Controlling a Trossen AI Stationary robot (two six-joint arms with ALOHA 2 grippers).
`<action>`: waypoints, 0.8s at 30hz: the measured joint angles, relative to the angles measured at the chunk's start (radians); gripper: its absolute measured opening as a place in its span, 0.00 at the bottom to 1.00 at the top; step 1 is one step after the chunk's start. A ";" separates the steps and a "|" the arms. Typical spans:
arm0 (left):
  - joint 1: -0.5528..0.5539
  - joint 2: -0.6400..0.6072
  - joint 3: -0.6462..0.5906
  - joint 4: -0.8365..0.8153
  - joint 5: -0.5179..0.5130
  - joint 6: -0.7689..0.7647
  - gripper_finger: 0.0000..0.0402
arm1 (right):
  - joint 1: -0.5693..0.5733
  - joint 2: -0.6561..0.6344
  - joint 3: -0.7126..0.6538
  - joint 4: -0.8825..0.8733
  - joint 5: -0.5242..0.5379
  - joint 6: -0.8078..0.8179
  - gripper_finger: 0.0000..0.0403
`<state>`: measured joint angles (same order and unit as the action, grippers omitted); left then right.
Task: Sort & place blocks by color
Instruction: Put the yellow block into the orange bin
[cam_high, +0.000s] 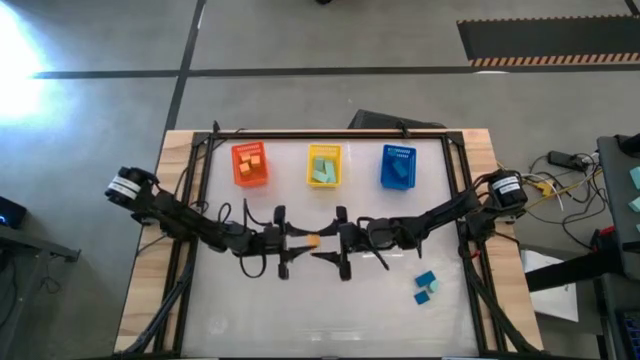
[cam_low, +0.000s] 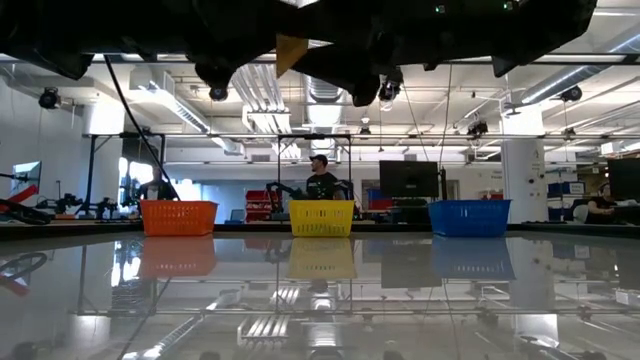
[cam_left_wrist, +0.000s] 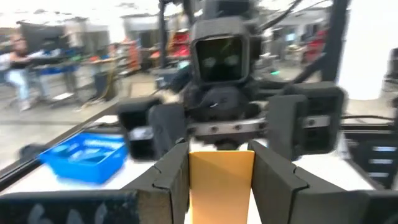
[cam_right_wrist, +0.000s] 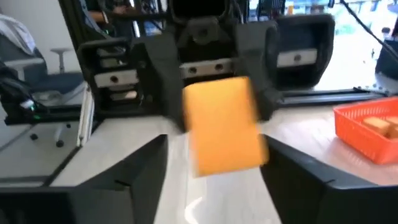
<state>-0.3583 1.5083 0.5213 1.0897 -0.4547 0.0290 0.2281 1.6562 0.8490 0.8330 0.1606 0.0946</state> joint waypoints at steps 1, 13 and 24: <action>0.002 -0.009 -0.001 -0.023 -0.031 -0.005 0.29 | -0.002 -0.016 0.000 -0.037 0.007 0.000 0.62; 0.365 -0.279 0.145 -1.345 -0.368 -0.595 0.29 | -0.047 -0.347 0.146 -1.057 0.445 0.153 0.70; 0.770 -0.223 0.192 -1.545 -0.211 -0.567 0.29 | -0.045 -0.398 0.105 -1.087 0.493 0.206 0.61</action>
<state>0.4115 1.2850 0.7137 -0.4552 -0.6658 -0.5376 0.1833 1.2579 0.9540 -0.2544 0.6540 0.3005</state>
